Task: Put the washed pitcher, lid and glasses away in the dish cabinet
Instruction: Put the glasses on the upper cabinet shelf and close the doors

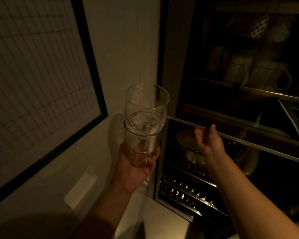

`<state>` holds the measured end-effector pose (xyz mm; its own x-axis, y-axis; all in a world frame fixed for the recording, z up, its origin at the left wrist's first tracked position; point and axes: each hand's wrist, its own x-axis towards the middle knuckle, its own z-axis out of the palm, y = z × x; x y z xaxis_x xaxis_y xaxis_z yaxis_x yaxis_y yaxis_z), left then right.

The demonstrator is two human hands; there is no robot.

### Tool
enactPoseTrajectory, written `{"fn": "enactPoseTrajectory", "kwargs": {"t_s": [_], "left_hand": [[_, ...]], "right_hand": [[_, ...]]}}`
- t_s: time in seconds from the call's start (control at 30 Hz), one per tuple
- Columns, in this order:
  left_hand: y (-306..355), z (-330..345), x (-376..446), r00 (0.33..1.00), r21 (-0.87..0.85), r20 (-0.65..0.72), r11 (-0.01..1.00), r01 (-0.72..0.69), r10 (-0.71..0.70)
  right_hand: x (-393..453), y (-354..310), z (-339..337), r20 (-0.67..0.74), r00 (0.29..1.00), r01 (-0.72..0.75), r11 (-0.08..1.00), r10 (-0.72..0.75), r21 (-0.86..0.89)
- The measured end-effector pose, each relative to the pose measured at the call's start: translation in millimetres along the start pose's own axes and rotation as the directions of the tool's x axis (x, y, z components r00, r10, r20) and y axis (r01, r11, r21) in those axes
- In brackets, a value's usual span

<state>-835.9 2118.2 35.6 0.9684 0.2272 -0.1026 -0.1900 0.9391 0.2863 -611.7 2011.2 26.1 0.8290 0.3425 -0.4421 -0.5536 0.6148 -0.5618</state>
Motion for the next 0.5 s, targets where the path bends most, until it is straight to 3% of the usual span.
{"fn": "enactPoseTrajectory", "kwargs": {"t_s": [0.5], "left_hand": [[-3, -1, -15, 0.996, -0.023, 0.078, 0.999, -0.035, 0.037]], "right_hand": [[-6, 4, 2, -0.021, 0.997, 0.074, 0.990, -0.077, -0.120]]}}
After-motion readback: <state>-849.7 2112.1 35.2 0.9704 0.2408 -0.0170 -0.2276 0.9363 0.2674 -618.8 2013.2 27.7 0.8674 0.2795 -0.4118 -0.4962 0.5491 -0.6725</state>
